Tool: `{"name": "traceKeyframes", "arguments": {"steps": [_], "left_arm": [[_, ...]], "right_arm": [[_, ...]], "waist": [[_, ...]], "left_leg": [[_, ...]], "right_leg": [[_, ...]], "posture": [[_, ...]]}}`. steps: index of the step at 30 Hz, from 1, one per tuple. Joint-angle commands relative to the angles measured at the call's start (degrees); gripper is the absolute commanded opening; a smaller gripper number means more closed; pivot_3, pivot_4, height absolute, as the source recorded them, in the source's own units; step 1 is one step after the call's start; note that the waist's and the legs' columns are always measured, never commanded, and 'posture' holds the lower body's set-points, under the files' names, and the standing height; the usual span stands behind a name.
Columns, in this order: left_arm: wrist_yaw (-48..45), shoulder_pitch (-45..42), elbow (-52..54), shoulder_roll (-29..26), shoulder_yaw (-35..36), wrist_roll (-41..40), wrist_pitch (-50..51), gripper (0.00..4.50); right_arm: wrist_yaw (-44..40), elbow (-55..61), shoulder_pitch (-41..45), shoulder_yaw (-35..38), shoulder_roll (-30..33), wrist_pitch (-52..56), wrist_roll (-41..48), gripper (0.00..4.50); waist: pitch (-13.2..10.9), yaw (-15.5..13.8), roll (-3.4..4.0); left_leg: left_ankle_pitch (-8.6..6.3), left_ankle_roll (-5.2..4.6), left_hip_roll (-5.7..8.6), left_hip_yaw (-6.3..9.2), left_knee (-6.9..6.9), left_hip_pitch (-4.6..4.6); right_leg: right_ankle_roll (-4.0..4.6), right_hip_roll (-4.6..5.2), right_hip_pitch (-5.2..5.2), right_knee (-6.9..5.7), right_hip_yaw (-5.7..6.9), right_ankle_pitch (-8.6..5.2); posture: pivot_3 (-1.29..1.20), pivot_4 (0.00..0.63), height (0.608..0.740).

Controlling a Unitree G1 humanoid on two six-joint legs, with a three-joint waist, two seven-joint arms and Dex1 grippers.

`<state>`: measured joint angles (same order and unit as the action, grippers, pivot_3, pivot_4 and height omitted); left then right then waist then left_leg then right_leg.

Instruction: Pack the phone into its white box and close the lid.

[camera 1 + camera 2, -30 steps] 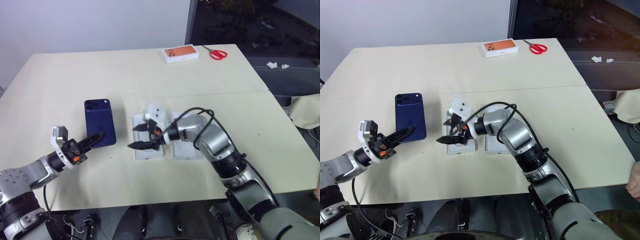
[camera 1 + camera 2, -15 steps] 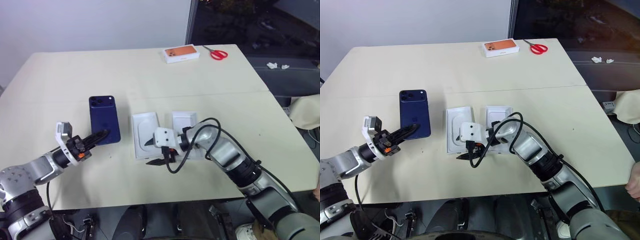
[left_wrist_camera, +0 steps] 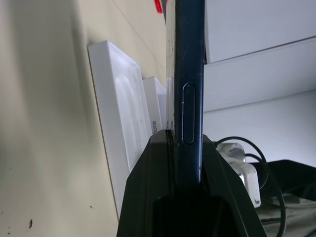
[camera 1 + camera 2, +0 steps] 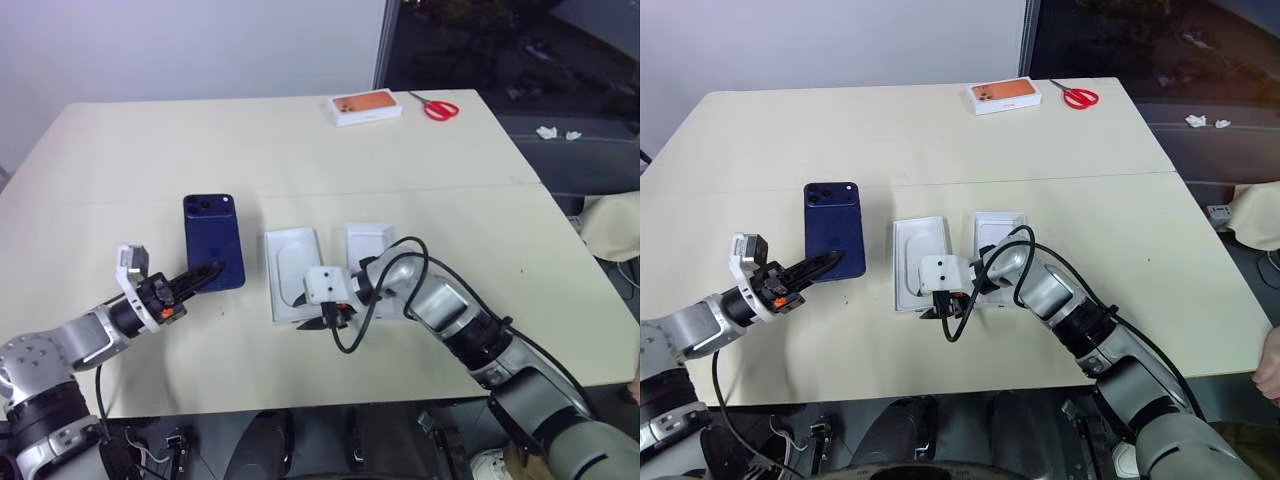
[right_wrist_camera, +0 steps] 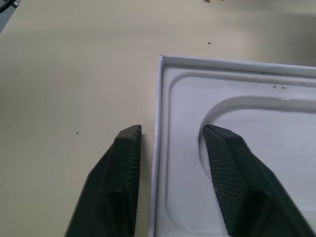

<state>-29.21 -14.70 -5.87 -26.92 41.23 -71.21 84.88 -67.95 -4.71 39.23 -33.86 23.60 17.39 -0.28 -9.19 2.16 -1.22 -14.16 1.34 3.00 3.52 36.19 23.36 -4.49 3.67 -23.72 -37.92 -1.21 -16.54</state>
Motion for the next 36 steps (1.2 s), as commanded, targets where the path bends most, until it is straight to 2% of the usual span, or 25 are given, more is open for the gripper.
{"name": "traceKeyframes", "arguments": {"steps": [1,6,14,17,19,20,22,27,36], "left_arm": [[-0.2,0.0,2.3,-0.5,-0.1,-2.9,-1.3,0.00],[0.2,0.2,2.3,-0.9,-0.6,-4.0,-2.0,0.00],[0.6,-0.2,1.2,-1.8,-0.9,-4.8,-3.7,0.00],[0.9,-0.3,0.6,-2.3,-0.6,-5.2,-4.3,0.00],[1.0,-0.3,0.5,-2.6,-0.6,-5.5,-4.4,0.00],[1.1,-0.2,0.5,-2.6,-0.5,-5.7,-4.4,0.00],[1.3,0.1,0.5,-2.8,-0.6,-5.9,-4.6,0.00],[1.3,0.3,-0.2,-3.5,-0.8,-6.5,-5.1,0.00],[1.1,0.6,-0.6,-4.4,-0.7,-7.1,-6.2,0.00]], "right_arm": [[-0.3,-0.4,0.5,0.1,-0.8,-0.4,-0.6,0.43],[0.3,-1.4,1.1,0.9,-2.5,0.2,-0.6,0.43],[9.9,-10.4,4.4,1.5,-10.9,1.5,-5.0,0.43],[14.9,-12.6,5.3,1.9,-15.0,5.3,-6.5,0.43],[15.4,-12.4,5.1,2.5,-16.2,7.3,-5.9,0.43],[15.7,-12.3,5.0,2.6,-16.4,8.3,-6.0,0.97],[15.5,-11.6,4.7,2.5,-16.2,9.2,-6.1,1.43],[14.2,-8.3,4.7,2.9,-15.4,11.5,-5.3,3.90],[9.8,-5.5,8.2,9.7,-14.5,17.2,2.6,3.90]], "waist": [[0.0,0.2,-0.01],[0.0,0.2,-0.01],[0.0,0.2,-0.01],[0.0,0.3,-0.01],[0.0,0.2,-0.02],[0.0,0.2,-0.03],[0.0,0.2,-0.03],[0.0,0.1,-0.03],[0.0,0.2,-0.03]], "left_leg": [[0.00,0.00,0.00,0.00,0.00,-0.01],[0.00,0.01,0.00,0.01,0.00,-0.03],[0.03,0.05,0.00,0.01,0.01,-0.04],[0.05,0.08,-0.01,0.01,0.00,-0.04],[0.06,0.10,0.00,0.01,0.00,-0.04],[0.06,0.10,0.00,0.01,0.01,-0.04],[0.05,0.09,0.00,0.01,0.02,-0.05],[0.04,0.07,0.01,0.03,0.01,-0.04],[0.04,0.06,0.02,0.03,0.00,-0.02]], "right_leg": [[0.00,0.00,0.01,0.00,0.00,0.00],[0.00,0.00,0.02,-0.02,0.00,0.00],[0.00,-0.01,0.01,-0.06,0.00,0.00],[0.00,-0.01,0.00,-0.07,0.00,0.00],[0.00,-0.02,0.00,-0.07,0.01,0.00],[0.01,-0.01,0.01,-0.07,0.00,0.00],[0.01,-0.01,0.02,-0.07,0.01,0.00],[0.01,-0.01,0.02,-0.06,0.02,0.00],[0.01,-0.01,0.00,-0.06,0.02,0.00]], "posture": [[0.00,0.150,0.740],[0.00,0.150,0.740],[0.00,0.150,0.740],[0.00,0.150,0.740],[0.00,0.150,0.740],[0.00,0.150,0.740],[0.00,0.150,0.740],[0.00,0.150,0.740],[0.00,0.150,0.740]]}}
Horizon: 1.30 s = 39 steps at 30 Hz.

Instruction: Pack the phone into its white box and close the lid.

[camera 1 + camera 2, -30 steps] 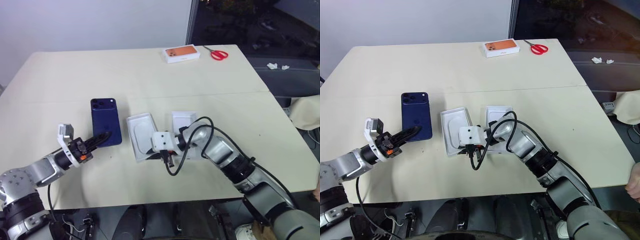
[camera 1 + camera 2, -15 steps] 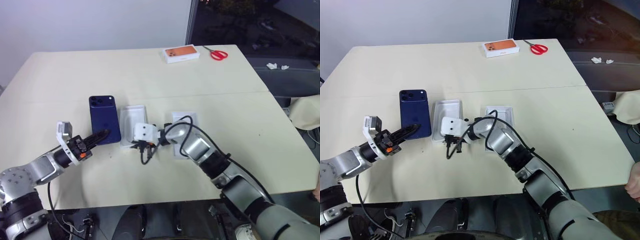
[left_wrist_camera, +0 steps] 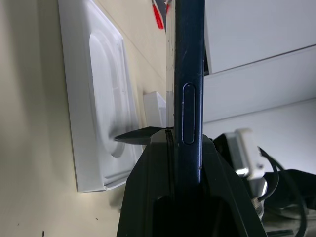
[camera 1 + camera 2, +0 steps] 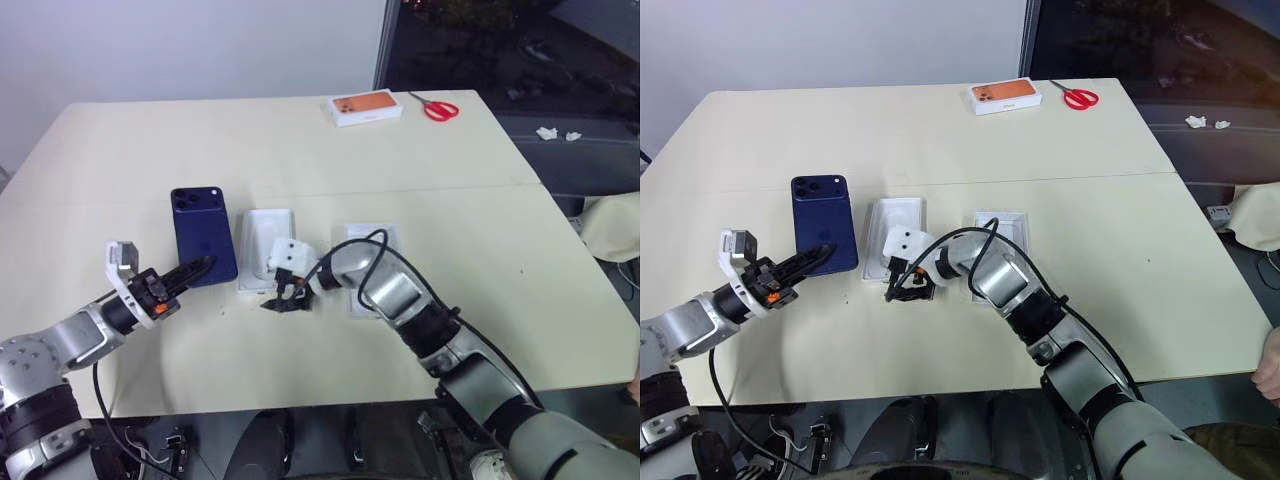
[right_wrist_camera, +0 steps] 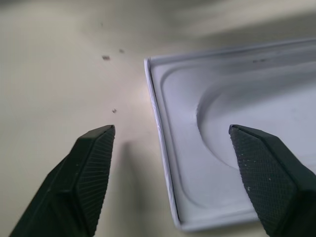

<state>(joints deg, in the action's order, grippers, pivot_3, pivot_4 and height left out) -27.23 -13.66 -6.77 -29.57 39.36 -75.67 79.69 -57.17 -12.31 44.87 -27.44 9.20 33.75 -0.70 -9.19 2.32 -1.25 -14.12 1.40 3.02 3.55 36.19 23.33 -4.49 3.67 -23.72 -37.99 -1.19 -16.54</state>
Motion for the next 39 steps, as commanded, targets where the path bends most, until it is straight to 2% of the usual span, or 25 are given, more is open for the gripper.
{"name": "traceKeyframes", "arguments": {"steps": [1,2,5,11,14,19,25,29,35,39], "left_arm": [[-0.8,-0.6,-0.1,-2.0,1.5,-3.0,-1.1,0.00],[-0.8,-0.8,-0.7,-2.5,1.8,-3.2,-1.3,0.00],[-1.2,-0.9,-1.9,-3.7,2.0,-3.3,-1.7,0.00],[-1.5,-0.8,-2.7,-4.8,1.5,-3.8,-2.2,0.00],[-1.4,-0.8,-2.4,-4.4,0.9,-3.6,-2.8,0.00],[-1.1,-0.1,0.7,-3.1,-1.3,-3.0,-3.8,0.00],[-1.0,0.5,2.0,-2.7,-3.5,-2.2,-5.4,0.00],[-0.1,-0.1,2.0,-1.9,-5.9,-1.8,-5.3,0.00],[1.1,-1.6,0.8,-1.4,-7.1,-2.8,-4.5,0.00],[1.0,-3.8,-0.9,-1.5,-8.8,-1.3,-4.4,0.00]], "right_arm": [[-0.7,1.0,3.3,4.7,-0.5,1.4,4.1,3.90],[-0.5,-0.2,4.0,5.6,-0.7,1.3,4.6,3.90],[1.5,-3.8,5.1,6.9,-1.9,0.0,4.8,3.06],[7.7,-11.2,5.7,3.6,-4.8,-6.2,-0.3,0.03],[11.1,-15.0,6.0,1.3,-6.4,-9.5,-3.8,0.03],[10.8,-15.1,4.9,-4.1,-5.1,-13.2,-9.4,0.03],[11.1,-13.9,4.9,-4.6,-4.8,-13.7,-11.7,0.03],[9.5,-11.3,6.2,-0.6,-4.5,-11.4,-8.9,0.03],[5.6,-6.9,7.4,3.6,0.2,-7.8,-6.3,0.03],[5.1,-4.8,7.4,9.4,2.2,-3.0,-1.7,0.03]], "waist": [[0.0,0.0,0.00],[0.0,0.1,0.00],[0.0,0.2,0.00],[0.0,0.2,0.00],[0.0,0.2,0.00],[0.0,0.2,0.00],[0.0,0.2,0.00],[0.0,0.1,0.00],[0.0,0.0,0.00],[0.0,0.0,0.00]], "left_leg": [[0.00,0.00,0.00,0.00,-0.01,0.00],[0.00,0.00,0.00,0.00,-0.02,0.00],[0.00,0.00,-0.01,0.00,-0.06,0.00],[0.00,0.00,0.00,-0.01,-0.05,0.03],[0.01,0.01,0.00,-0.01,-0.05,0.03],[0.02,0.03,0.00,-0.02,-0.03,0.05],[0.02,0.03,0.01,-0.01,-0.03,0.00],[0.02,0.03,0.01,-0.01,-0.03,0.01],[0.01,0.02,0.02,0.00,0.00,0.04],[0.01,0.01,0.02,0.00,0.00,0.04]], "right_leg": [[0.00,0.00,0.00,0.00,0.00,0.00],[0.00,0.00,-0.01,0.00,0.00,0.00],[0.00,0.00,-0.04,0.00,-0.01,0.00],[0.00,0.00,-0.07,0.00,-0.02,0.00],[0.00,0.00,-0.07,0.00,-0.02,0.00],[0.00,0.00,-0.09,0.00,-0.03,0.00],[0.00,0.00,-0.04,-0.02,-0.02,0.00],[0.00,-0.01,-0.05,-0.02,-0.02,0.00],[0.00,0.01,-0.05,-0.02,-0.01,0.00],[0.00,0.01,-0.04,-0.01,-0.01,0.00]], "posture": [[0.00,0.150,0.740],[0.00,0.150,0.740],[0.00,0.150,0.740],[0.00,0.150,0.740],[0.00,0.150,0.740],[0.00,0.150,0.740],[0.00,0.150,0.740],[0.00,0.150,0.740],[0.00,0.150,0.740],[0.00,0.150,0.740]]}}
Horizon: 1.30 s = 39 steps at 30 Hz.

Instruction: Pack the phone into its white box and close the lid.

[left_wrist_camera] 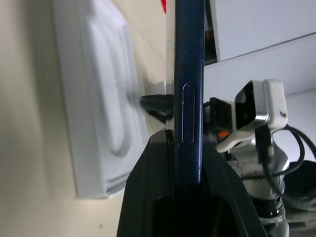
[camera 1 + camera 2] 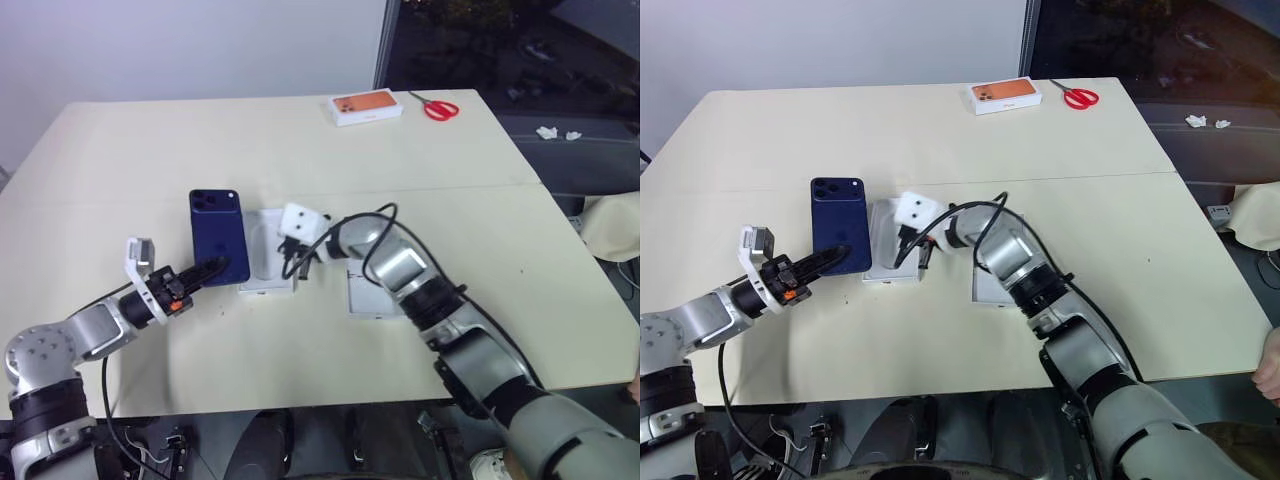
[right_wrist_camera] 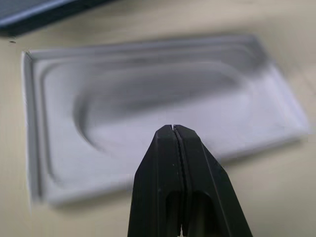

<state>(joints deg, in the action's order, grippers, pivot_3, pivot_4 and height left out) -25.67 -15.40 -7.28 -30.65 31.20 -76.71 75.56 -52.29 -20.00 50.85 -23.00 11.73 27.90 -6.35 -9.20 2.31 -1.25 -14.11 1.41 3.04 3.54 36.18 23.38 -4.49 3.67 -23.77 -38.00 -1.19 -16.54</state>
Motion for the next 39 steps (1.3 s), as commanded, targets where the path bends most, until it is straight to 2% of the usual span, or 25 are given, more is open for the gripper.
{"name": "traceKeyframes", "arguments": {"steps": [1,7,16,18,19,25,39], "left_arm": [[-0.4,-2.6,-1.2,-0.5,-1.2,0.0,0.2,0.00],[-2.4,-4.7,-3.9,-1.0,-6.6,5.4,0.1,0.00],[-5.4,-9.0,-9.7,-0.4,-7.4,7.8,1.7,0.00],[-6.0,-9.4,-10.5,-0.5,-7.3,8.0,2.3,1.01],[-6.3,-9.5,-10.8,-0.5,-7.4,8.3,2.4,1.37],[-7.3,-10.1,-10.7,-0.3,-7.7,9.8,2.0,4.39],[-8.4,-11.2,-8.1,-3.7,-5.7,10.6,3.5,4.39]], "right_arm": [[1.1,2.3,1.5,6.5,-0.5,3.9,4.9,0.03],[3.2,2.2,0.6,6.5,-0.2,3.5,4.7,0.03],[4.9,4.2,-0.9,5.4,-0.4,3.9,4.8,0.03],[5.2,4.3,-1.0,5.4,-0.4,4.0,4.9,0.00],[5.2,4.4,-1.0,5.3,-0.4,4.0,4.9,0.00],[5.5,4.8,-1.2,5.0,-0.6,4.2,5.0,0.00],[5.9,3.6,-0.6,4.9,-1.2,3.6,5.0,0.00]], "waist": [[0.0,0.0,0.00],[0.0,0.3,0.00],[0.0,0.1,0.00],[0.0,0.2,0.00],[0.0,0.2,0.00],[0.0,0.1,0.00],[0.0,0.2,0.00]], "left_leg": [[0.00,0.00,0.00,0.00,0.00,0.00],[0.01,0.01,-0.01,-0.02,-0.05,0.01],[0.01,0.01,0.01,-0.04,-0.01,0.04],[0.03,0.04,0.01,-0.04,-0.01,0.04],[0.03,0.04,0.00,-0.03,-0.01,0.04],[0.02,0.03,0.00,-0.03,0.02,0.03],[0.03,0.03,0.00,-0.03,-0.01,0.03]], "right_leg": [[0.00,0.00,0.00,0.00,0.00,0.00],[0.00,-0.01,-0.07,-0.01,-0.03,0.00],[-0.01,0.00,-0.09,-0.03,-0.04,0.00],[-0.01,0.00,-0.09,-0.04,-0.04,0.00],[-0.01,-0.01,-0.10,-0.04,-0.04,0.00],[-0.01,-0.01,-0.08,-0.08,-0.04,0.00],[-0.01,-0.01,-0.11,-0.08,-0.04,0.00]], "posture": [[0.00,0.150,0.740],[0.00,0.150,0.740],[0.00,0.150,0.740],[0.00,0.150,0.740],[0.00,0.150,0.740],[0.00,0.150,0.740],[0.00,0.150,0.740]]}}
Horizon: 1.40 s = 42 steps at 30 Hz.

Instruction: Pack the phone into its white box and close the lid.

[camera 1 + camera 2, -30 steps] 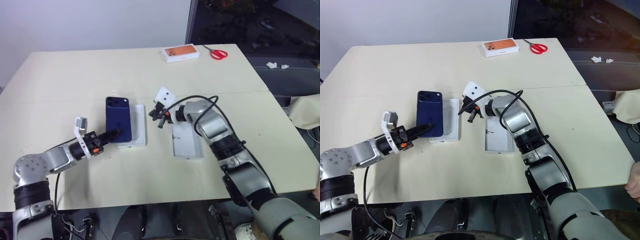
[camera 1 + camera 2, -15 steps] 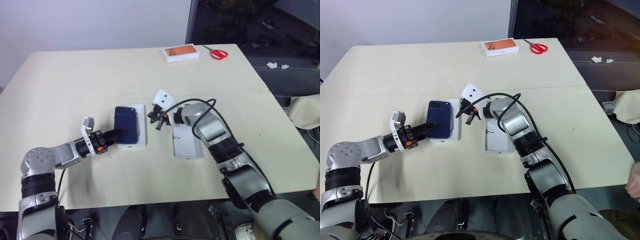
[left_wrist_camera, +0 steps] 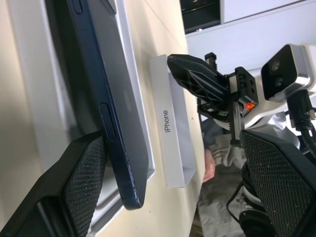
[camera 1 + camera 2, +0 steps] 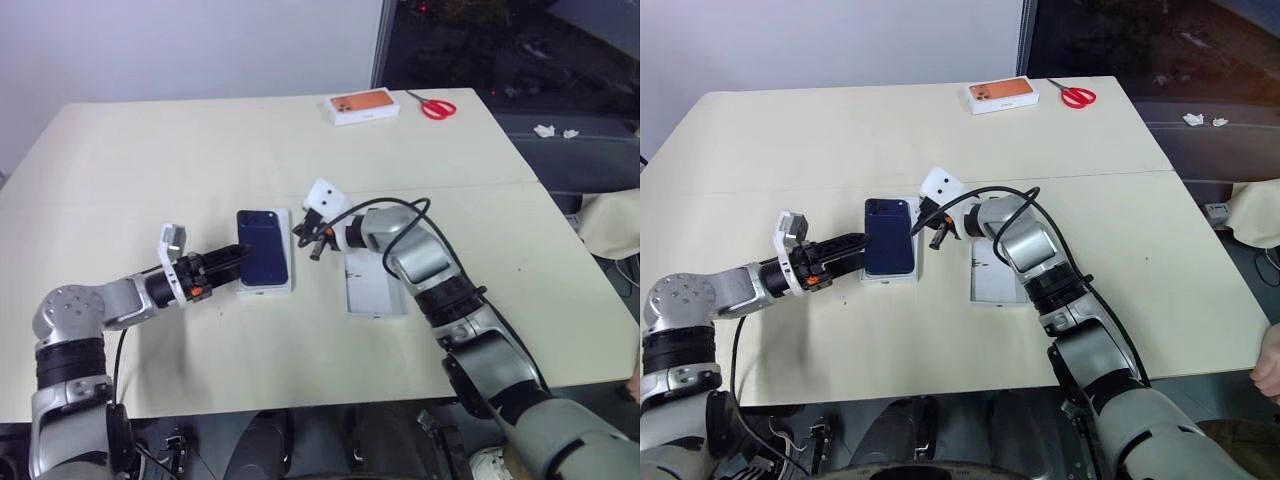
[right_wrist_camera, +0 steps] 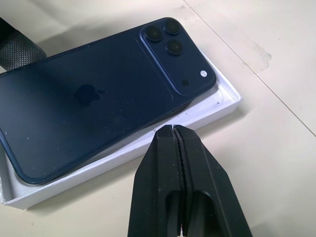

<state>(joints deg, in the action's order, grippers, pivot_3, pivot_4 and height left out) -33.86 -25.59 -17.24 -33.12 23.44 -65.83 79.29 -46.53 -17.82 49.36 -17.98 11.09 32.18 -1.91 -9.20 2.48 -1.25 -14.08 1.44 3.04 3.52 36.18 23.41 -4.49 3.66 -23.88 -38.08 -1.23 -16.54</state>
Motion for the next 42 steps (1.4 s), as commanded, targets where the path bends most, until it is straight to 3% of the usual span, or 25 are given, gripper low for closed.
{"name": "traceKeyframes", "arguments": {"steps": [1,20,23,30,36,42], "left_arm": [[0.0,-1.0,2.3,-1.3,2.7,-0.9,0.1,4.39],[4.8,2.6,10.3,-2.1,7.1,-0.1,-1.9,4.39],[7.5,2.2,6.7,-2.4,7.9,5.9,-10.2,3.59],[7.4,2.9,9.0,0.6,2.5,12.5,-17.0,0.02],[6.8,3.2,7.5,1.6,-7.7,24.1,-24.9,0.02],[4.1,1.8,8.4,5.3,-12.2,25.3,-24.6,0.02]], "right_arm": [[0.2,1.5,0.8,-0.1,-0.5,-0.7,0.5,0.00],[0.6,0.8,0.4,-0.1,-0.2,-1.5,0.4,0.00],[1.9,0.5,-0.7,-0.3,1.4,-4.2,-1.0,0.00],[3.0,-0.9,-2.1,-3.9,1.8,-8.1,-4.3,0.00],[4.3,-1.4,-3.4,-6.5,0.8,-9.5,-6.5,0.00],[3.2,-0.2,-4.2,-8.1,1.2,-9.0,-7.8,0.00]], "waist": [[0.0,0.0,0.00],[0.0,0.0,0.00],[0.0,-0.1,0.00],[0.0,-0.1,-0.01],[0.0,0.0,-0.01],[0.0,-0.5,0.02]], "left_leg": [[0.00,0.00,0.00,0.00,0.00,0.00],[0.00,0.00,0.00,0.00,-0.01,0.01],[0.00,0.00,0.00,0.00,0.00,0.01],[0.00,0.00,0.02,-0.02,0.00,0.01],[0.02,0.04,0.01,-0.02,0.00,0.01],[0.00,0.00,0.02,-0.01,0.05,-0.01]], "right_leg": [[0.00,0.00,0.00,0.00,0.00,0.00],[0.00,0.00,0.00,0.01,-0.01,0.00],[0.00,0.00,-0.01,0.01,-0.01,0.00],[0.00,0.02,0.01,0.02,-0.01,0.00],[0.00,0.00,0.00,0.01,-0.01,0.00],[0.00,0.01,0.09,0.01,0.02,0.00]], "posture": [[0.00,0.150,0.740],[0.00,0.150,0.740],[0.00,0.150,0.740],[0.00,0.150,0.740],[0.00,0.150,0.740],[0.00,0.150,0.740]]}}
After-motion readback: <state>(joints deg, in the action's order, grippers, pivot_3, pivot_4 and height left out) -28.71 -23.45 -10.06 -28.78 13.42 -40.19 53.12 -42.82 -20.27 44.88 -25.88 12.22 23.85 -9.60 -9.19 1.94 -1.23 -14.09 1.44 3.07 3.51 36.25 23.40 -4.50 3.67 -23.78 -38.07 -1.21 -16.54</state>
